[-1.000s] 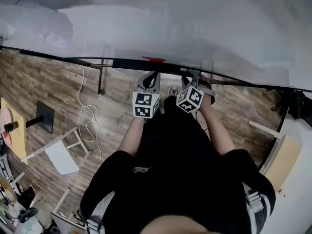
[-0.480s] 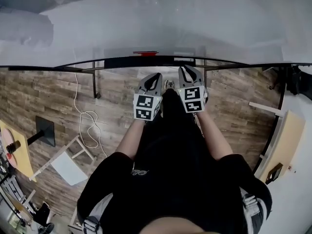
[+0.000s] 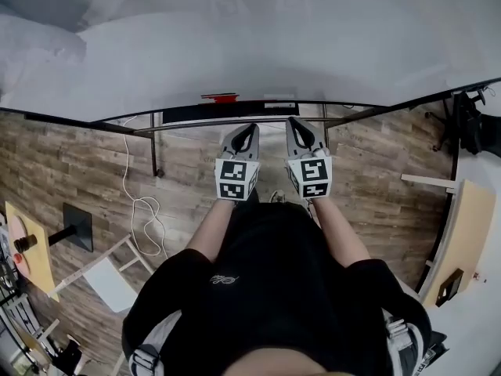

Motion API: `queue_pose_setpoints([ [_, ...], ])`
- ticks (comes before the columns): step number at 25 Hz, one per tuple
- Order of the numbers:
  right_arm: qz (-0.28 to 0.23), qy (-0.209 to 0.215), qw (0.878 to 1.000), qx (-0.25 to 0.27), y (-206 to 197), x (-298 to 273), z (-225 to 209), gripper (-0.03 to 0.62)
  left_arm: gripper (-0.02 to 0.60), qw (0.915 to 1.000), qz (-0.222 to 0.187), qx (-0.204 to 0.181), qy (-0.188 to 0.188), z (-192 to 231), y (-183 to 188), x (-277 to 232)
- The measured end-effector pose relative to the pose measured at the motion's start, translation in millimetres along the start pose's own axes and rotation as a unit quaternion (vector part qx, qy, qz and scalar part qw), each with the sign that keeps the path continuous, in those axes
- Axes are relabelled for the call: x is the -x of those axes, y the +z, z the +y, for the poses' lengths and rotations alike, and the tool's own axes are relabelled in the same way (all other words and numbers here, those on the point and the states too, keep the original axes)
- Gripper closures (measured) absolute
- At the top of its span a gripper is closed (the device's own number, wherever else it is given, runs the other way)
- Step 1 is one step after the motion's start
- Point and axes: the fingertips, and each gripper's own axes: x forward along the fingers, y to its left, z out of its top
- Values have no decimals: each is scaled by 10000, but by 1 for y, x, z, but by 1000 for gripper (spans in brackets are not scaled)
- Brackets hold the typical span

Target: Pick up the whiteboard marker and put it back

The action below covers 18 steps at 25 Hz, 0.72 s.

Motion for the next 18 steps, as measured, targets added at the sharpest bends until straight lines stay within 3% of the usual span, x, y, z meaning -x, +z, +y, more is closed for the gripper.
queue_pose_setpoints([
  [15,-1171,288,9926,123,32,110,-24,591,572,9950,-538,-394,737,-97,32,54],
  [18,-1307,378,9905,-174,27,134,-29,591,572,9940,-545,-396,857,-120,26,66],
])
